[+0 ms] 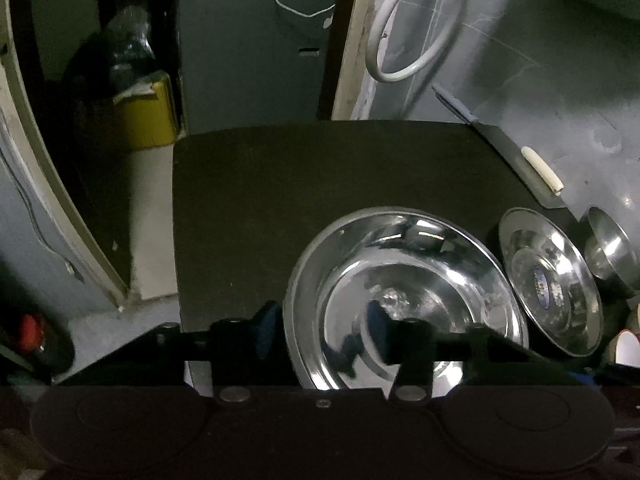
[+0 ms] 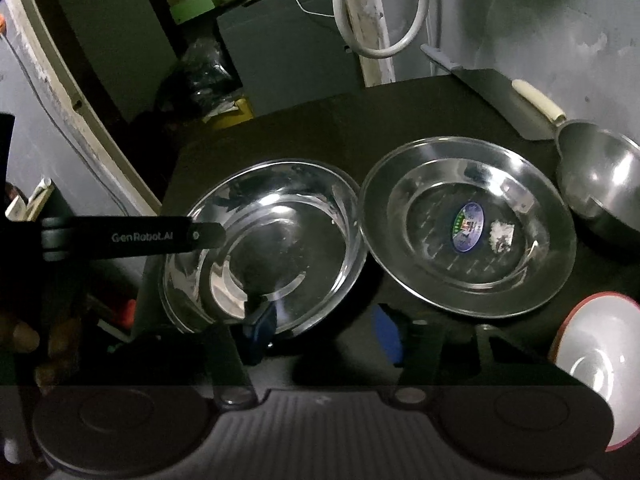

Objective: Organize plates and bowls
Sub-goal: 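Close the left gripper on the large steel basin rim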

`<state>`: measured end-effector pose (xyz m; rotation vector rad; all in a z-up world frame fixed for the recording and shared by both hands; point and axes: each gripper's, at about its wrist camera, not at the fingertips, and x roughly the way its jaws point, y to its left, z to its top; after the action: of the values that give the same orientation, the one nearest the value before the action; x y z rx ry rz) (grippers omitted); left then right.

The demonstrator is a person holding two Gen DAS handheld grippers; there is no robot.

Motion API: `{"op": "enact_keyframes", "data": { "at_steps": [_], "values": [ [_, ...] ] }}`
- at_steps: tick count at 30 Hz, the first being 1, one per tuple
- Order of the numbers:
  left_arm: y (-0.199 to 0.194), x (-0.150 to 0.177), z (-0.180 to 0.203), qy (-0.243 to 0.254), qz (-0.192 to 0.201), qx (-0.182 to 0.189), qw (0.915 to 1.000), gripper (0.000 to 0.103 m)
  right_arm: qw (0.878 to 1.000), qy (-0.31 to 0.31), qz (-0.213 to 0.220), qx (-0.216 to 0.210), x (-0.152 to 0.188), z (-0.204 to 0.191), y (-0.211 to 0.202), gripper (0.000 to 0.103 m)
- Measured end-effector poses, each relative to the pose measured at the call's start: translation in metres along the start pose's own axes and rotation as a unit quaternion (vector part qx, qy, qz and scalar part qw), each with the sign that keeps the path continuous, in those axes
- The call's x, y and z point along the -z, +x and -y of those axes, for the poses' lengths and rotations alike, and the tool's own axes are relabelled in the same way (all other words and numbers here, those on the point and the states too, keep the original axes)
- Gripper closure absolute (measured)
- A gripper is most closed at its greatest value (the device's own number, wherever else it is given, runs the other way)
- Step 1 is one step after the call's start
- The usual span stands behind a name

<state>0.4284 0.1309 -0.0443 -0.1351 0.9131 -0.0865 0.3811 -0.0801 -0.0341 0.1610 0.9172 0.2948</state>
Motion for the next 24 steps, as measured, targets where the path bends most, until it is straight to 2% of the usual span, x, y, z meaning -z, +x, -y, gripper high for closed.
{"op": "enact_keyframes", "data": {
  "at_steps": [2,5,9,16,24],
  "values": [
    [0.0,0.003,-0.002,-0.004,-0.001,-0.002,1.0,0.065,1.0,0.004,0.001,-0.007,0.0,0.0,0.001,0.055],
    [-0.002,0.005,-0.006,-0.009,0.0,-0.004,1.0,0.076,1.0,0.006,0.001,-0.014,0.001,-0.001,0.001,0.064],
    [-0.005,0.009,-0.013,-0.021,-0.003,0.004,0.9998,0.087,1.0,0.017,-0.007,-0.021,0.001,0.0,0.005,0.068],
    [-0.013,0.016,-0.015,-0.025,-0.009,0.01,0.9996,0.091,0.999,0.03,-0.007,-0.021,0.002,0.007,0.002,0.076],
    [-0.037,0.037,-0.017,-0.04,-0.011,0.015,0.999,0.091,0.999,0.019,-0.016,-0.037,0.012,0.008,-0.009,0.077]
  ]
}}
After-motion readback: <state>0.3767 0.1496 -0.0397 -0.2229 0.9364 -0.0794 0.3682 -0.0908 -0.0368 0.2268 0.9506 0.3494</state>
